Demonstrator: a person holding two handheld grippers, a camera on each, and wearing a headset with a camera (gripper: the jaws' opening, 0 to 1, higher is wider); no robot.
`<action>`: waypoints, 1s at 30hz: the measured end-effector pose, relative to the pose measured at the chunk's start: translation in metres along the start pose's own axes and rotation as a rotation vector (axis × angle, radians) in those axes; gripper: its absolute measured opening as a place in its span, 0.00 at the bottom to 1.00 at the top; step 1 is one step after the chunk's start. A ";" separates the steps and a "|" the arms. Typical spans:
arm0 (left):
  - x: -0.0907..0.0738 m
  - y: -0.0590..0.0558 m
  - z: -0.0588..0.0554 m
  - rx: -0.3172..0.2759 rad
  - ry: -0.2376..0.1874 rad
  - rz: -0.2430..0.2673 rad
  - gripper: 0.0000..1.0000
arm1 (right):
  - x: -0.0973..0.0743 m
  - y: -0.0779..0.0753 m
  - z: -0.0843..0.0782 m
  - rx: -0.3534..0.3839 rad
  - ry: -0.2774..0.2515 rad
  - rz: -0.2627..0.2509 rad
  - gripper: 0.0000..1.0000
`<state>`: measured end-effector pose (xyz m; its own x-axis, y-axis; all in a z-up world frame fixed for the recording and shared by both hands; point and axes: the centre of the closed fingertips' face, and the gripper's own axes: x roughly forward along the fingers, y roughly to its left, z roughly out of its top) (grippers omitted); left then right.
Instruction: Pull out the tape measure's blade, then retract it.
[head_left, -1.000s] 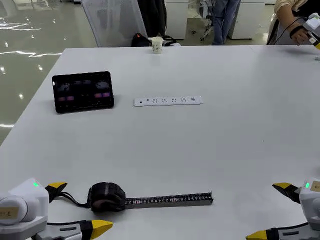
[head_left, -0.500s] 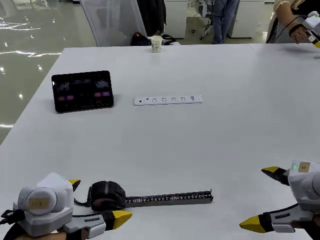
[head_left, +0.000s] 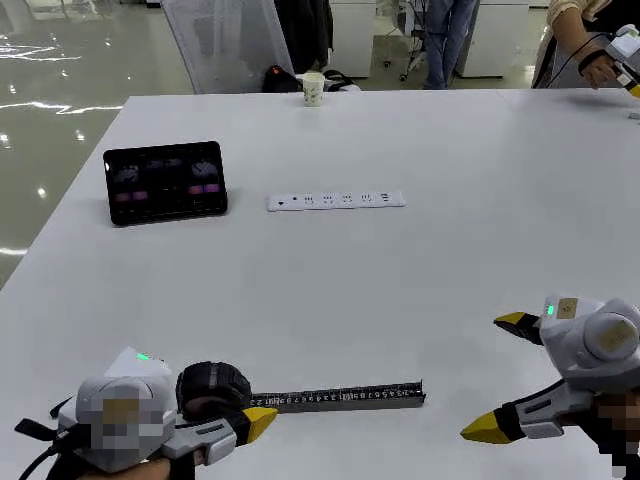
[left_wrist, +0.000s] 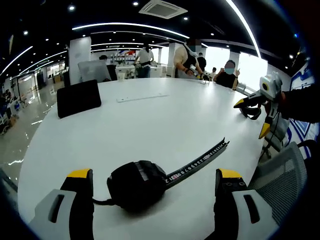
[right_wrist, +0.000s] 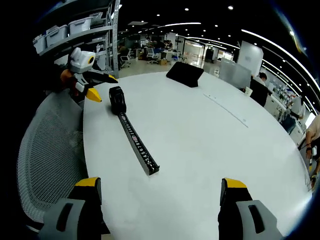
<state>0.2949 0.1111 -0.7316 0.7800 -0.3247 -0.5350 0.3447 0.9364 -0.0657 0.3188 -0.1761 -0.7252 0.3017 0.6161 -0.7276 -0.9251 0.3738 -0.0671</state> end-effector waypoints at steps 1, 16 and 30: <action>0.002 -0.001 0.000 -0.008 -0.002 0.007 0.99 | 0.003 -0.002 0.000 -0.008 0.009 0.005 0.99; 0.019 0.018 -0.009 -0.118 -0.037 0.172 0.99 | 0.035 -0.009 0.005 -0.128 0.085 0.099 0.99; 0.037 0.038 -0.015 -0.119 -0.104 0.281 0.99 | 0.066 -0.014 0.002 -0.182 0.144 0.153 0.96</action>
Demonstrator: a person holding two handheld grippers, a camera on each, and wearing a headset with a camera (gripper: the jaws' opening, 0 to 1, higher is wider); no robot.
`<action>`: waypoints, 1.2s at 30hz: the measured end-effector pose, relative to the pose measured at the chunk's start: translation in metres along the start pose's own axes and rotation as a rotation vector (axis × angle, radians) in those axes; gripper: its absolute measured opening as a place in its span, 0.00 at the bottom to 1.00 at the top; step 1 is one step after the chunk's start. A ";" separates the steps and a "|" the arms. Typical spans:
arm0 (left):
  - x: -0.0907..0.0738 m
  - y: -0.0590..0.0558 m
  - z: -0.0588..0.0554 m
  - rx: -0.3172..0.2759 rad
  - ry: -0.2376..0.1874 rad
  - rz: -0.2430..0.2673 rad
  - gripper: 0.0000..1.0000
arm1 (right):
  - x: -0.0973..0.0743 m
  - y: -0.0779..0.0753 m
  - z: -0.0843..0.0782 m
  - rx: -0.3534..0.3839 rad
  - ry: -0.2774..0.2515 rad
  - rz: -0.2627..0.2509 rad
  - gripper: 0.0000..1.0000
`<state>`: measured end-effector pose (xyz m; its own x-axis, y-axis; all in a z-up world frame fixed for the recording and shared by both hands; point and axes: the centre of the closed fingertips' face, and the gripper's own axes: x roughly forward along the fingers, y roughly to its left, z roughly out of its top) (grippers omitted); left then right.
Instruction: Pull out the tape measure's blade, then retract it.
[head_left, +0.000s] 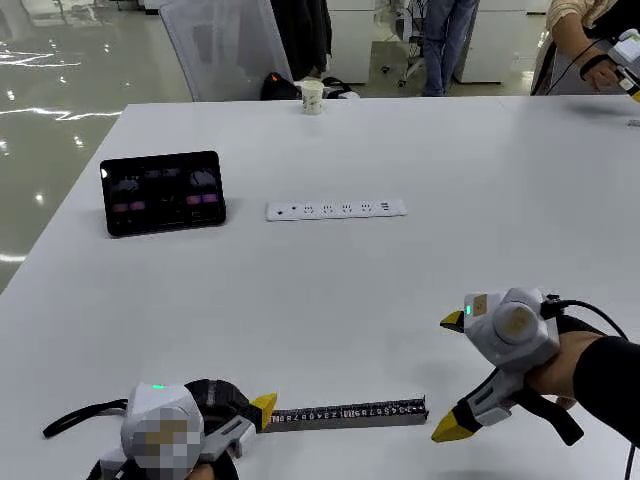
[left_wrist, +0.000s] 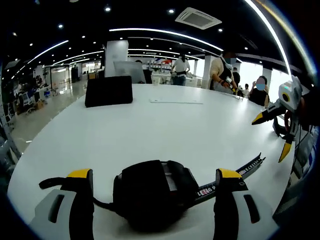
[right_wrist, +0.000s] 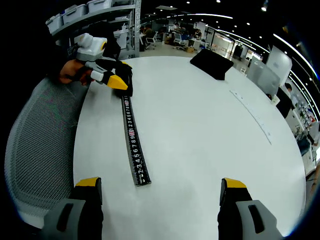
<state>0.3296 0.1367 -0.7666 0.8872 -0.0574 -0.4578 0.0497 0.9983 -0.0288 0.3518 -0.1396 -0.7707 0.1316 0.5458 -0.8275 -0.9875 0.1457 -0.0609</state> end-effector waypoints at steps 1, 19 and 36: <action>0.000 -0.002 0.000 0.010 -0.006 -0.007 0.99 | 0.002 0.001 -0.003 -0.014 0.015 0.012 0.93; 0.000 -0.005 -0.011 0.017 0.018 -0.051 0.99 | 0.026 0.024 -0.014 -0.107 0.123 0.138 0.51; -0.001 -0.008 -0.007 0.051 0.009 -0.060 0.99 | 0.032 0.031 -0.020 -0.158 0.178 0.183 0.23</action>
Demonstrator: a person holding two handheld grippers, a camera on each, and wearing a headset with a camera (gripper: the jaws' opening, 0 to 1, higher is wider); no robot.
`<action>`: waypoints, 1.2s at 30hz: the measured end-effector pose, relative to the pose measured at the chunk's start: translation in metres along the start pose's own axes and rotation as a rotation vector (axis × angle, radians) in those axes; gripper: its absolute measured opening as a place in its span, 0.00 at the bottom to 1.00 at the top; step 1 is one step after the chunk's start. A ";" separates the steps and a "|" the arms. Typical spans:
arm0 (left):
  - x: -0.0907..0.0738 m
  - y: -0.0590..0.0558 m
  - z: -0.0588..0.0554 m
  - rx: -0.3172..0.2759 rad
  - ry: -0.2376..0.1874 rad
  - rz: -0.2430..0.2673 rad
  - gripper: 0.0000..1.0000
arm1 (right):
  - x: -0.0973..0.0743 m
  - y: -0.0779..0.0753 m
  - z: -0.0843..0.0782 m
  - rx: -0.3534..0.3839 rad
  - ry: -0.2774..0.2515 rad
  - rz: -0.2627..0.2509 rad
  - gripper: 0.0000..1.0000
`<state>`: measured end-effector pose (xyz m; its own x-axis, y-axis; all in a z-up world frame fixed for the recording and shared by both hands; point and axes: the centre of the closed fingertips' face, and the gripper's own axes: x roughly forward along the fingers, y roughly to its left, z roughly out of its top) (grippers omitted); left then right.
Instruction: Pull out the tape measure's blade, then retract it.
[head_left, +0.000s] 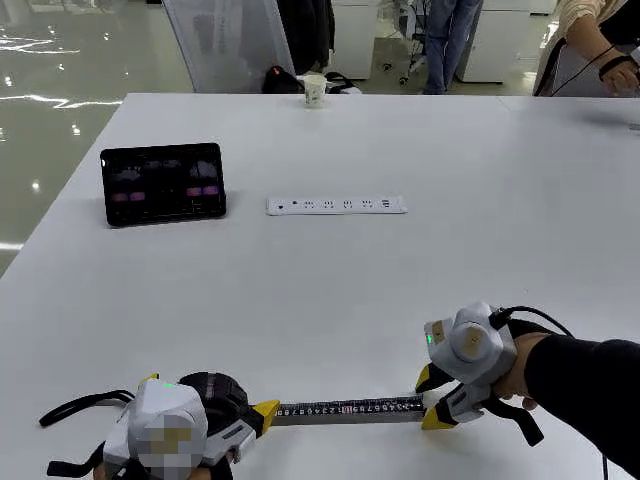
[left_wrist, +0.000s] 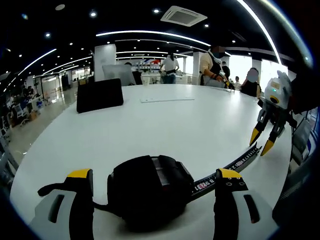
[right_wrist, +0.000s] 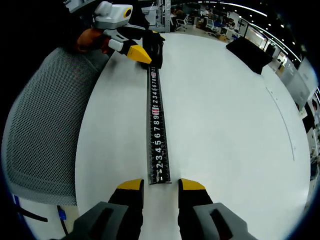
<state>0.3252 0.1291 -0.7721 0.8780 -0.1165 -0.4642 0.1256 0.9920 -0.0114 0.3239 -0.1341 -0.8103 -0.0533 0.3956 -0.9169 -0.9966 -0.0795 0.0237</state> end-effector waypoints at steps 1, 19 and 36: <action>0.000 0.001 0.000 -0.003 0.001 0.002 0.99 | 0.000 0.000 0.000 -0.002 -0.001 0.001 0.21; -0.001 0.002 0.000 -0.040 0.003 0.017 0.91 | 0.002 0.000 0.004 -0.023 0.092 0.011 0.11; -0.006 0.006 -0.009 -0.113 0.040 0.023 0.64 | 0.004 0.000 0.002 -0.019 0.147 0.006 0.11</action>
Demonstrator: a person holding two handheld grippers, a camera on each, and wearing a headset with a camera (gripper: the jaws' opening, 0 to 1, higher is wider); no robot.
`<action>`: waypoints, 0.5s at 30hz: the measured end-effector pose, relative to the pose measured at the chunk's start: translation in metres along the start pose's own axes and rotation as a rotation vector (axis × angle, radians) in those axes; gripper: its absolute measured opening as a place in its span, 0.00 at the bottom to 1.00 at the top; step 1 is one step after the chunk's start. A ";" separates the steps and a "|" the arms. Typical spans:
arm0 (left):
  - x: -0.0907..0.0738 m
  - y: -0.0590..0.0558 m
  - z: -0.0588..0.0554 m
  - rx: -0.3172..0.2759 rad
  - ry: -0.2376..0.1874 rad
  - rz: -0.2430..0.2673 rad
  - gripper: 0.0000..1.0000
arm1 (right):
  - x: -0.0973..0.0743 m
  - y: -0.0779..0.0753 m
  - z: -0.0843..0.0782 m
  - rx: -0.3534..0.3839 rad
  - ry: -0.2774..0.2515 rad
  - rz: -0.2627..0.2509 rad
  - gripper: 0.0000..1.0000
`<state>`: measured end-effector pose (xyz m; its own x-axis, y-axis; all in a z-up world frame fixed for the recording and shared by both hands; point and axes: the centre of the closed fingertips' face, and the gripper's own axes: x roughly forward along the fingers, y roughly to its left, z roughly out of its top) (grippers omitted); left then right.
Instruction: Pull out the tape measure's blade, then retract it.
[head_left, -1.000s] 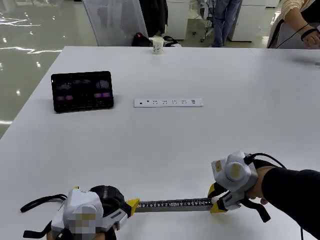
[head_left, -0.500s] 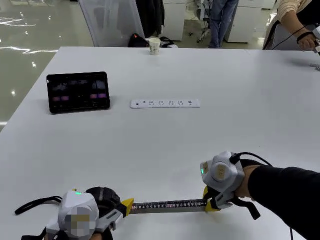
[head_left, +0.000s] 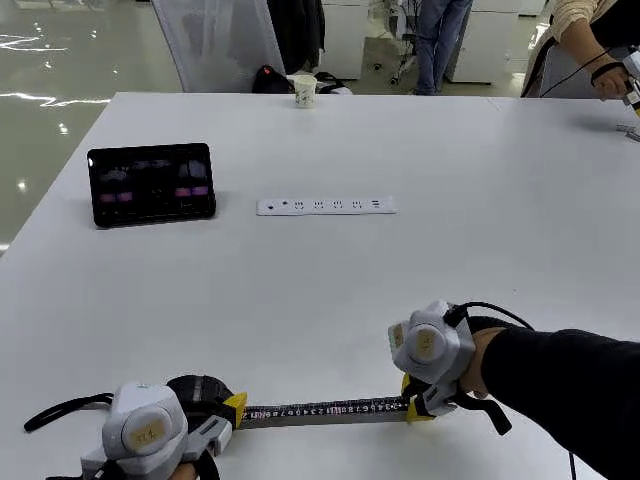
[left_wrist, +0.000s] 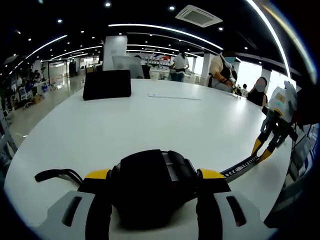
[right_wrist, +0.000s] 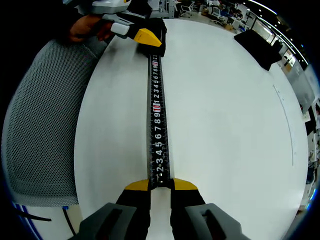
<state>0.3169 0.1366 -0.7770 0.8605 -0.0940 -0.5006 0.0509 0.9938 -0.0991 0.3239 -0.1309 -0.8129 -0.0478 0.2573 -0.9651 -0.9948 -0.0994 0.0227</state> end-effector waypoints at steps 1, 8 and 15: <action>0.000 0.000 0.000 -0.003 -0.001 -0.001 0.63 | 0.000 0.000 0.000 0.002 0.000 0.000 0.11; 0.001 0.000 0.000 0.003 0.003 -0.004 0.63 | 0.000 -0.001 0.000 0.025 -0.018 0.007 0.11; 0.001 0.001 0.004 -0.106 0.017 -0.009 0.64 | 0.001 -0.001 0.000 0.047 -0.019 -0.004 0.11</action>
<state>0.3196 0.1379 -0.7741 0.8517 -0.1044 -0.5135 0.0035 0.9810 -0.1938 0.3248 -0.1302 -0.8134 -0.0445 0.2756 -0.9603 -0.9981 -0.0528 0.0311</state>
